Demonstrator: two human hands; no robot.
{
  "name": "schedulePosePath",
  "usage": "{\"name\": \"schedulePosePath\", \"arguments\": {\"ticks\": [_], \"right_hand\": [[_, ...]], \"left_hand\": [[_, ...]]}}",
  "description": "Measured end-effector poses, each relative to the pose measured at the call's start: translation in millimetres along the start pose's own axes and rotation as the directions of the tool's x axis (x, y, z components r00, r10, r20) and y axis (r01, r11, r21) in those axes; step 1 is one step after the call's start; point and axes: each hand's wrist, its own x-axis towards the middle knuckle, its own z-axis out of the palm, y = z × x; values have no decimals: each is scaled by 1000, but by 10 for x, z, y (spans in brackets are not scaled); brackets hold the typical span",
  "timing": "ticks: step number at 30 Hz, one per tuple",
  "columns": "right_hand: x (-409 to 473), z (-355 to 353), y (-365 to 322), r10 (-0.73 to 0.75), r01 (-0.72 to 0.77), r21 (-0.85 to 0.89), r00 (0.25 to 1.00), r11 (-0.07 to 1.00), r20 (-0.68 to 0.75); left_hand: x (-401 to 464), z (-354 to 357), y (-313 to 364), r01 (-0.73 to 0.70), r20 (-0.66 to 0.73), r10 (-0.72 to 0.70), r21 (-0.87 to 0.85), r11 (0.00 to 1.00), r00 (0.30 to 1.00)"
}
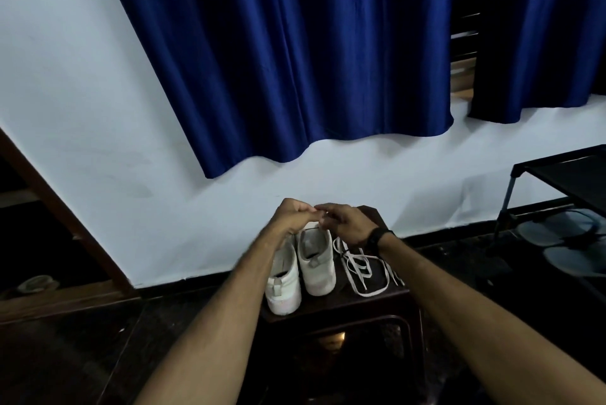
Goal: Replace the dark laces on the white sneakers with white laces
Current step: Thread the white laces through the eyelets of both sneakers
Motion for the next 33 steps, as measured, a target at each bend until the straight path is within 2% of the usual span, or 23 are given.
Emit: {"name": "schedulePosePath", "arguments": {"ticks": [3, 7, 10, 11, 13, 14, 17, 19, 20, 22, 24, 26, 29, 33], "right_hand": [[-25, -42, -16, -28, 22, -99, 998, 995, -63], [-38, -102, 8, 115, -150, -168, 972, 974, -203], [40, -49, 65, 143, -192, -449, 980, 873, -141], [97, -14, 89, 137, -162, -423, 987, 892, -88], [215, 60, 134, 89, -84, -95, 995, 992, 48], [258, 79, 133, 77, -79, 24, 994, 997, 78], [395, 69, 165, 94, -91, 108, 995, 990, -25], [497, 47, 248, 141, -124, 116, 977, 985, -157], [542, 35, 302, 163, -145, 103, 968, 984, -190], [639, 29, 381, 188, -182, 51, 960, 982, -207], [768, 64, 441, 209, -210, 15, 963, 978, -170], [891, 106, 461, 215, -219, -15, 968, 976, -130], [1062, 194, 517, 232, -235, -45, 971, 971, -55], [1218, 258, 590, 244, -231, -152, 967, 961, 70]], "left_hand": [[-53, -92, -63, 25, 8, -25, 13, 1000, 1000], [0, -145, -242, 44, -77, -43, 17, 999, 996], [67, -110, -305, -1, -133, 5, 32, 999, 991], [99, -89, -308, -20, -131, 25, 36, 999, 991], [152, -42, -265, -50, -128, 56, 48, 998, 990], [185, -22, -255, -58, -141, 65, 56, 997, 988], [253, 25, -294, -43, -261, 49, 28, 999, 964], [256, 41, -381, 38, -341, -16, 57, 998, 940], [242, 63, -437, 110, -332, -53, 156, 982, 942], [178, 144, -533, 249, -306, -125, 412, 876, 944], [138, 263, -619, 257, -342, -69, 542, 800, 937], [123, 372, -661, 228, -385, 14, 576, 785, 923], [141, 424, -691, 250, -396, -3, 574, 779, 918], [208, 377, -816, 262, -446, -33, 461, 848, 894]]}}
